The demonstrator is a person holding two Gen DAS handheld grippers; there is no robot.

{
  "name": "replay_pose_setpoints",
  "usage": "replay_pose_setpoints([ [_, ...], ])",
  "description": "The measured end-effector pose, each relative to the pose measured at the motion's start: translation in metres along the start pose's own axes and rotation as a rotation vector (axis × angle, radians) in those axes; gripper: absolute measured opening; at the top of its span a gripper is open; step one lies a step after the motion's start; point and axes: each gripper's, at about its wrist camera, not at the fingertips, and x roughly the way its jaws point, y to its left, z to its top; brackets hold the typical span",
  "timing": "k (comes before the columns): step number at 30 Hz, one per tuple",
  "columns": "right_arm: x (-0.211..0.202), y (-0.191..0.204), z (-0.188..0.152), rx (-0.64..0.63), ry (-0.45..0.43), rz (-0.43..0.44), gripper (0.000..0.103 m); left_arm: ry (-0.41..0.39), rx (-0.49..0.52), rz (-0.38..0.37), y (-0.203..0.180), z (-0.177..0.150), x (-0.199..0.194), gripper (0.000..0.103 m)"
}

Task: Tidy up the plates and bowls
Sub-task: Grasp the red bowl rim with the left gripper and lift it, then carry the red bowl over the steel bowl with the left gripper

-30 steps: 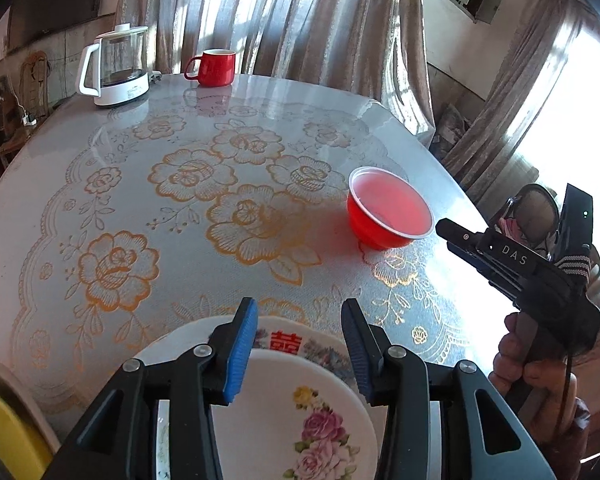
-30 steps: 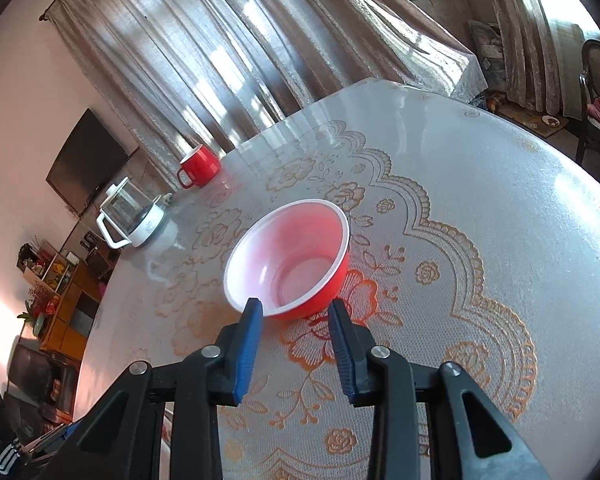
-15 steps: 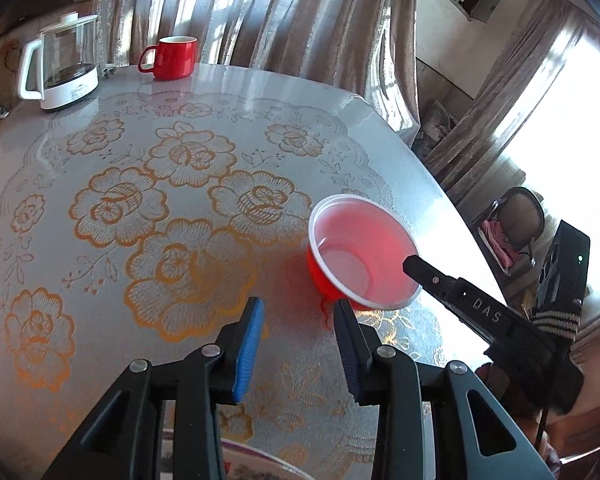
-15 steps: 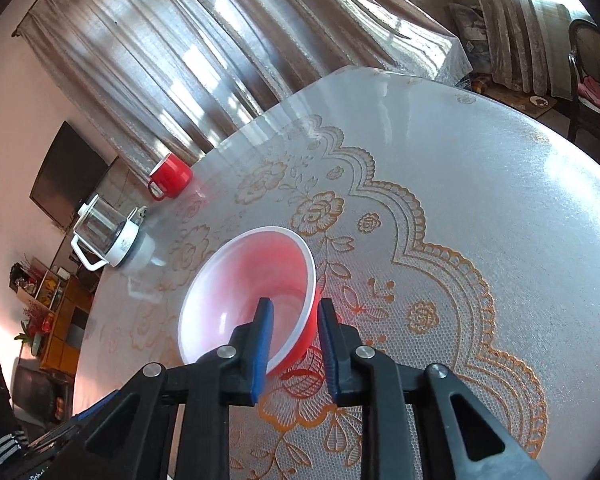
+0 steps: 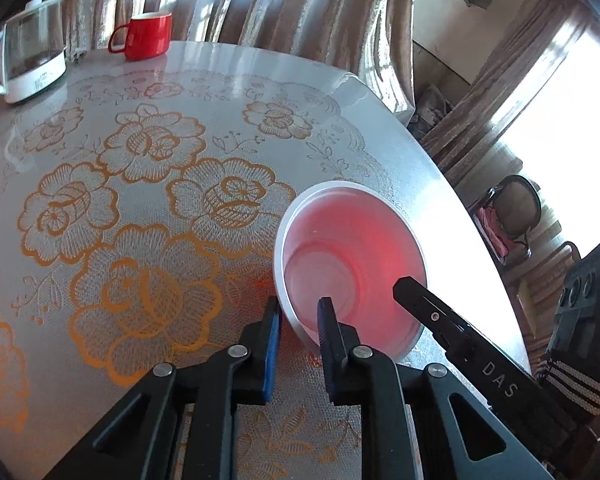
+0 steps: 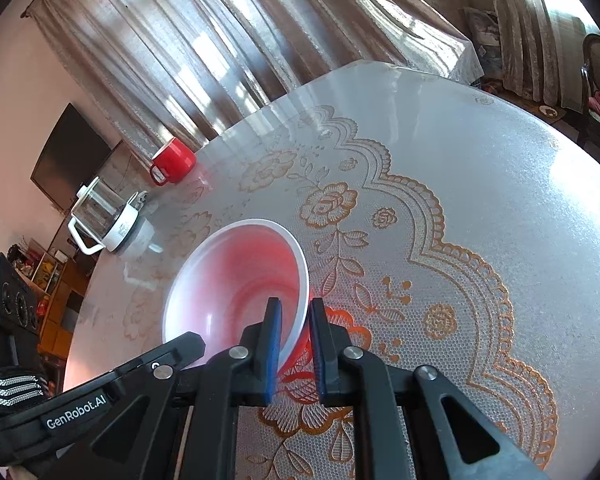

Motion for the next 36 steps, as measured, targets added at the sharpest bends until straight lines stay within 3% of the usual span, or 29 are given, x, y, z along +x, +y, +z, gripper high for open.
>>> replay_pose_setpoints([
  [24, -0.057, 0.042, -0.047, -0.046, -0.001, 0.144, 0.013, -0.138, 0.03, 0.033, 0.004, -0.068, -0.109, 0.018],
  [36, -0.074, 0.083, -0.075, -0.119, 0.019, 0.202, 0.013, -0.208, -0.009, 0.062, 0.032, -0.105, -0.155, 0.018],
])
